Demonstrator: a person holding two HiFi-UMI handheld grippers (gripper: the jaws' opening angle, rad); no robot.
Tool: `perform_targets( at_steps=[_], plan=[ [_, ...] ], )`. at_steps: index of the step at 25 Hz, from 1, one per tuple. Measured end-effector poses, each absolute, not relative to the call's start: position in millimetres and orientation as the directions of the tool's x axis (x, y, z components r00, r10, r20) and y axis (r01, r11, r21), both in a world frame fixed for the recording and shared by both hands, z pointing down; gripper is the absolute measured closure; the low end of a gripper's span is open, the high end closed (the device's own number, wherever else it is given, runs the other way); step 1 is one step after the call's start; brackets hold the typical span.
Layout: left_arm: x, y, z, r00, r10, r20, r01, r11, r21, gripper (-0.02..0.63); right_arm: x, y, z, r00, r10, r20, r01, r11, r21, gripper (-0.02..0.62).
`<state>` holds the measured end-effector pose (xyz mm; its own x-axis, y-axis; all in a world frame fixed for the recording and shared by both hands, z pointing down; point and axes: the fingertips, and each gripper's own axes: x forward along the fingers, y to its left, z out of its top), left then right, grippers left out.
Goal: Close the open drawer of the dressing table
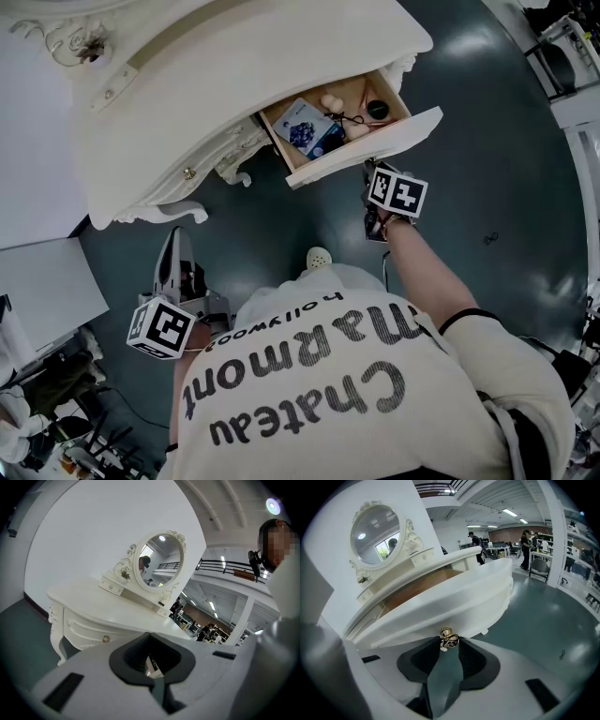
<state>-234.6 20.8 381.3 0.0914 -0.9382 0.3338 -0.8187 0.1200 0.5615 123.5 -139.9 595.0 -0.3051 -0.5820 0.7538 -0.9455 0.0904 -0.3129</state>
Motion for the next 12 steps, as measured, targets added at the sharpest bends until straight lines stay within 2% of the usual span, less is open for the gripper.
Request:
perform_targets(
  at_steps=[12],
  plan=[
    [-231.9,13.8,389.8,0.116,-0.929,0.351,-0.813,0.114,0.571,0.598,119.5,-143.2,595.7,-0.307,-0.59,0.747,-0.945,0.098,-0.312,0.454]
  ],
)
